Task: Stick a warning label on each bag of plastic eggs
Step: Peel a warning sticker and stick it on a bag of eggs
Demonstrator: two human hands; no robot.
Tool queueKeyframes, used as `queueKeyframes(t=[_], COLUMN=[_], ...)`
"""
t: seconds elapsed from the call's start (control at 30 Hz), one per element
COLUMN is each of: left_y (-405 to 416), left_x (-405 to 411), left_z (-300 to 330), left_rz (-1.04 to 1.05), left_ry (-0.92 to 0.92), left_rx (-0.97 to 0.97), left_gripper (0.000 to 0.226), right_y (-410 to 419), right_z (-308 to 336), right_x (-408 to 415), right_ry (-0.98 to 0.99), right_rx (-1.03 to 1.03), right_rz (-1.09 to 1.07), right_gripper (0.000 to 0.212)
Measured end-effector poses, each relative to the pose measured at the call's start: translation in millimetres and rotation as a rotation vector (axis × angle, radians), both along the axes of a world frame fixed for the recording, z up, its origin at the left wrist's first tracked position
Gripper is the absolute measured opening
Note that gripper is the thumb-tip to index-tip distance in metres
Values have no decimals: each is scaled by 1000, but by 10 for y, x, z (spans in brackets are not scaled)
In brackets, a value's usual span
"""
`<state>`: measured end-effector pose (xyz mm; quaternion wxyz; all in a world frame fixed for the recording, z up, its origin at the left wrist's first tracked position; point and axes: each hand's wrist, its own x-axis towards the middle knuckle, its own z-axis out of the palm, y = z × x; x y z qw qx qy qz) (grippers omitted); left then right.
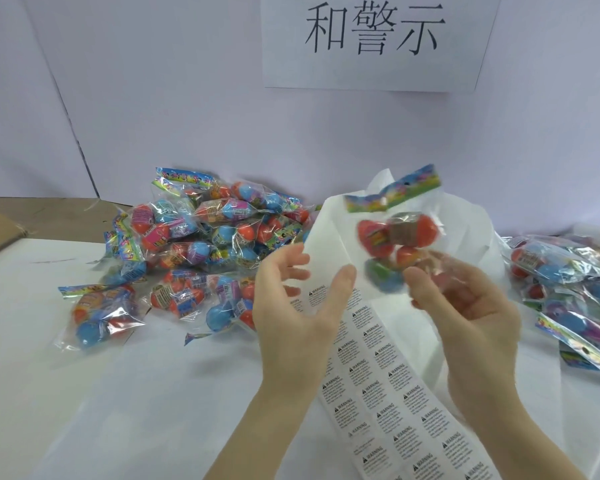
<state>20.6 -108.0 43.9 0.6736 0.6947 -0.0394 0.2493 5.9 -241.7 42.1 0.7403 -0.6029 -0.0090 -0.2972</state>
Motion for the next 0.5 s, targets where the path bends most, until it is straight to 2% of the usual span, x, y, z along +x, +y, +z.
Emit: queueKeyframes(t=[0.07, 0.17, 0.23, 0.27, 0.33, 0.4, 0.5], left_y=[1, -53, -81, -82, -49, 11, 90], left_x=[-15, -47, -62, -62, -28, 33, 115], left_z=[8, 19, 7, 13, 37, 44, 69], left_rz=[-65, -464, -607, -626, -566, -423, -195], left_ry=[-21, 151, 197, 207, 229, 234, 209], left_rx=[-45, -75, -125, -200, -381, -533, -687], left_gripper=[38, 49, 48, 43, 30, 36, 45], right_y=[8, 72, 122, 144, 175, 174, 140], right_z=[-21, -92, -141, -159, -167, -157, -166], right_x=[0, 2, -4, -9, -39, -61, -51], right_ry=[-32, -173, -357, -436, -472, -443, -369], right_rx=[-121, -497, -799, -901, -937, -870, -825], right_rz=[-172, -335, -361, -307, -124, -30, -152], right_gripper=[31, 40, 37, 35, 42, 38, 28])
